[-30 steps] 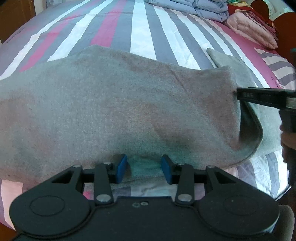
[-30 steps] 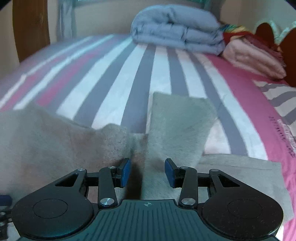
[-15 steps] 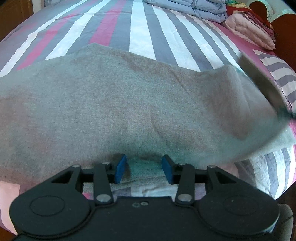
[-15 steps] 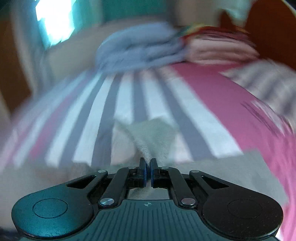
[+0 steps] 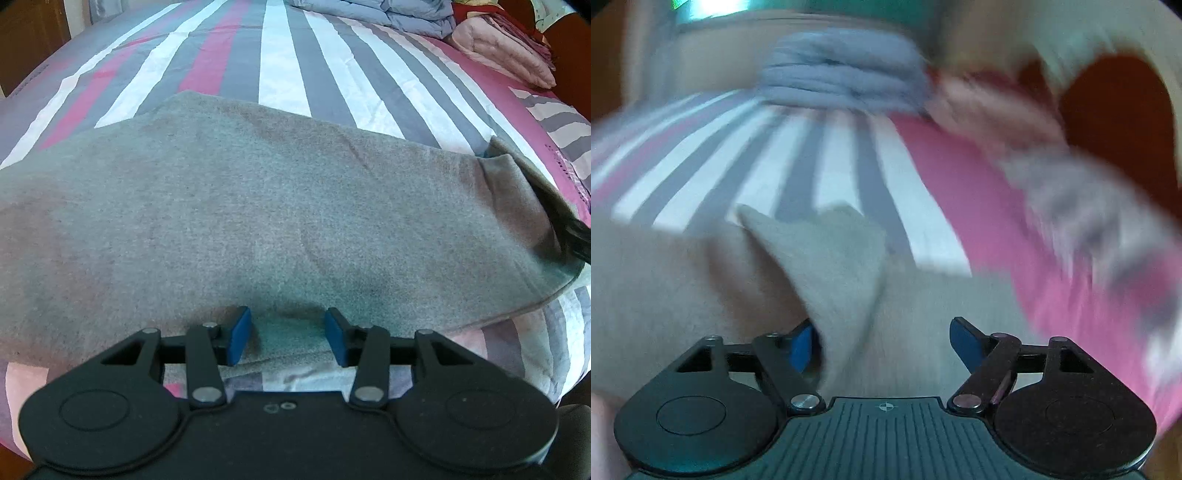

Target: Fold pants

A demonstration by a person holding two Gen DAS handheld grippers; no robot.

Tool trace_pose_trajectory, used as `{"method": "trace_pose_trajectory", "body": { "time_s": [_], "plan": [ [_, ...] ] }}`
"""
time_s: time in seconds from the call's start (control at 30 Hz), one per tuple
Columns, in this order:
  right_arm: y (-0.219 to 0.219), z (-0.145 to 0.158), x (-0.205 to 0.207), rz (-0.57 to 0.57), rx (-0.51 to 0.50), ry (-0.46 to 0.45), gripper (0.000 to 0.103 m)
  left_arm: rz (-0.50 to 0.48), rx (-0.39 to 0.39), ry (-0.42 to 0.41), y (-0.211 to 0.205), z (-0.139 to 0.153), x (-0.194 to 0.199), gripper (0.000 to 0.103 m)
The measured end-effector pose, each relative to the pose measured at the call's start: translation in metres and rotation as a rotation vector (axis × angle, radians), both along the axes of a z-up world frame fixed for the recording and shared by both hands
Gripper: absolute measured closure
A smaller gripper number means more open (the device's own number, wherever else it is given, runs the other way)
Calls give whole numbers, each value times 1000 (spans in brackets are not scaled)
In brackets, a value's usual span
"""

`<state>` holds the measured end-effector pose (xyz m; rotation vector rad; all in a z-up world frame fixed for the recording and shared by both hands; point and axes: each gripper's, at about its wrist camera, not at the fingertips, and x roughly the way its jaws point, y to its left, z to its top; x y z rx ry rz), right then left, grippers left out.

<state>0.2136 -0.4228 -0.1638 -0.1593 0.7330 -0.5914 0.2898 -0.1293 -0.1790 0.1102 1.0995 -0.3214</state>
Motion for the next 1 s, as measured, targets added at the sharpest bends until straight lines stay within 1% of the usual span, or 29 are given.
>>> {"method": "trace_pose_trajectory", "body": {
  "time_s": [0.07, 0.1, 0.13, 0.17, 0.2, 0.23, 0.27, 0.37, 0.4, 0.43, 0.47, 0.5, 0.57, 0.6, 0.63, 0.67, 0.7, 0.77, 0.8, 0.83, 0.9, 1.0],
  "plan": [
    [8, -6, 19, 57, -36, 52, 27, 3, 1, 0, 0, 0, -1, 67],
    [6, -6, 29, 73, -33, 57, 27, 7, 0, 2, 0, -1, 0, 66],
    [1, -6, 41, 84, -28, 52, 33, 9, 0, 2, 0, 0, 0, 65],
    [-1, -4, 49, 89, -13, 50, 64, 10, 1, 2, 0, 0, 0, 65],
    [-7, -4, 57, 91, 51, 48, 84, 12, 1, 1, 0, 0, -1, 64],
    [-15, -2, 60, 70, 126, 21, 96, 14, 0, 2, 0, 0, -1, 64],
    [-21, 5, 56, 37, 196, -29, 96, 15, 0, 2, 0, -1, -1, 63],
    [-54, 34, 18, -98, 408, -244, 96, 13, 5, 1, 0, -2, -1, 63],
    [-65, 43, -1, -150, 462, -326, 96, 13, 6, 0, 0, -2, -1, 63],
    [-75, 49, -19, -207, 489, -384, 96, 12, 8, -2, 0, -3, -2, 62],
    [-87, 45, -41, -274, 534, -427, 96, 11, 12, -4, 0, -3, -2, 62],
    [-96, 38, -59, -331, 582, -441, 96, 10, 17, -7, -1, -2, -3, 62],
    [-117, 6, -93, -464, 705, -429, 96, 9, 27, -12, -3, -3, -4, 62],
    [-121, -6, -103, -503, 755, -432, 96, 9, 34, -14, -4, -3, -4, 61],
    [-124, -14, -111, -518, 791, -440, 96, 10, 40, -16, -5, -2, -5, 61],
    [-125, -19, -117, -509, 833, -461, 96, 13, 45, -17, -6, -2, -5, 60],
    [-127, -21, -121, -493, 880, -495, 96, 17, 48, -18, -6, -2, -5, 59],
    [-133, -22, -130, -508, 966, -580, 95, 22, 52, -18, -7, -2, -6, 58],
    [-140, -25, -133, -520, 1026, -624, 95, 23, 54, -19, -7, -2, -7, 58],
    [-147, -29, -135, -538, 1074, -653, 95, 25, 56, -19, -6, -2, -7, 58],
    [-159, -35, -139, -572, 1118, -672, 95, 28, 60, -22, -6, -3, -7, 55],
    [-164, -28, -143, -605, 1087, -685, 95, 28, 64, -26, -6, -3, -7, 54]
  ]
}}
